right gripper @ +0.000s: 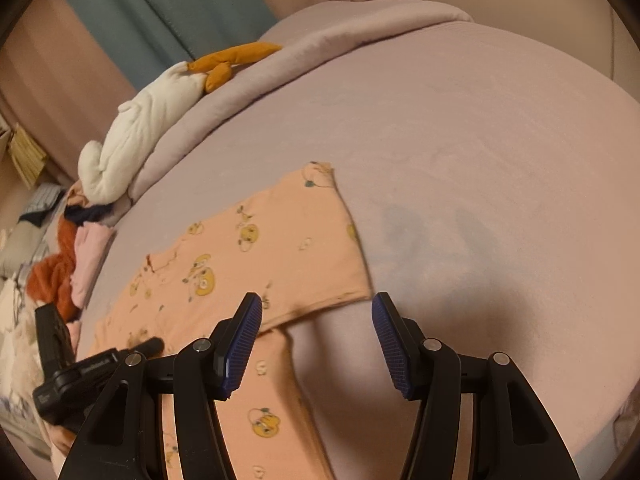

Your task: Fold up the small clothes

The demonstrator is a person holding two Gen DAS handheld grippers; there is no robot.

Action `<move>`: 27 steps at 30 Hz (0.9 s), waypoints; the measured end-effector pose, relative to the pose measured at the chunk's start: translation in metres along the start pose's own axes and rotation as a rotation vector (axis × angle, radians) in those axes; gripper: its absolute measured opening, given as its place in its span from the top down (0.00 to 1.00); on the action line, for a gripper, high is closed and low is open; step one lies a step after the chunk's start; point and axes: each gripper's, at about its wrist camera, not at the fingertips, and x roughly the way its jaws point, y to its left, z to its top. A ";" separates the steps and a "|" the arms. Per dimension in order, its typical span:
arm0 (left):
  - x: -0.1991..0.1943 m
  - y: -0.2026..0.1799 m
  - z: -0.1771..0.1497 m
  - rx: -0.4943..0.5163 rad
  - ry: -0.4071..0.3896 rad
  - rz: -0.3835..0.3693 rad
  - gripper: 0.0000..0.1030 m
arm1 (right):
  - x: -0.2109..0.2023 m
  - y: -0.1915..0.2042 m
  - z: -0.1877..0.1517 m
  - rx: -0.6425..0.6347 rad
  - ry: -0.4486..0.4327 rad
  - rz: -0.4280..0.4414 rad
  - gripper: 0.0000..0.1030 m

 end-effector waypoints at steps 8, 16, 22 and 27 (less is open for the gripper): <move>-0.052 -0.017 0.013 0.017 -0.123 -0.036 0.95 | 0.001 -0.006 -0.001 0.015 -0.005 0.005 0.44; -0.106 -0.017 0.030 0.031 -0.253 -0.023 0.95 | 0.004 -0.005 -0.002 0.011 0.015 0.026 0.44; -0.123 -0.001 0.041 -0.004 -0.301 0.007 0.95 | 0.008 0.002 -0.001 0.003 0.028 0.041 0.44; -0.133 0.015 0.047 -0.029 -0.336 0.050 0.95 | 0.011 0.007 -0.002 -0.017 0.042 0.047 0.44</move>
